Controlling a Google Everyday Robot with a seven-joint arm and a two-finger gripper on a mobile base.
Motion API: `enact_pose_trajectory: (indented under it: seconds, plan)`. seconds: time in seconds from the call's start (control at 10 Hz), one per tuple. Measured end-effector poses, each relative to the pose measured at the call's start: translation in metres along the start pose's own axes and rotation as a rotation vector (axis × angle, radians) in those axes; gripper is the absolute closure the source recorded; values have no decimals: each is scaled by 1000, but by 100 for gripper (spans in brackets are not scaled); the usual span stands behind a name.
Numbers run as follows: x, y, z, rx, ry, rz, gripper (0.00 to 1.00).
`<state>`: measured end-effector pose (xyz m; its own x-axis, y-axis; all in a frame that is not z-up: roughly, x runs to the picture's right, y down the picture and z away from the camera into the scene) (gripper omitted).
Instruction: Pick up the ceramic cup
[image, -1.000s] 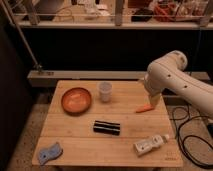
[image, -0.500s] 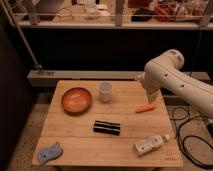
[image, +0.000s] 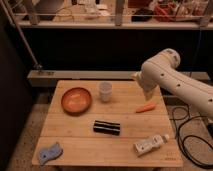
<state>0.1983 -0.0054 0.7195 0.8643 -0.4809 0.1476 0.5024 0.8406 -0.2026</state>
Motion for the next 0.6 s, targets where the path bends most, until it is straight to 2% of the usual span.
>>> enact_pose_trajectory:
  seconds: [0.6]
  plan:
    - [-10, -17, 7, 48, -16, -97, 20]
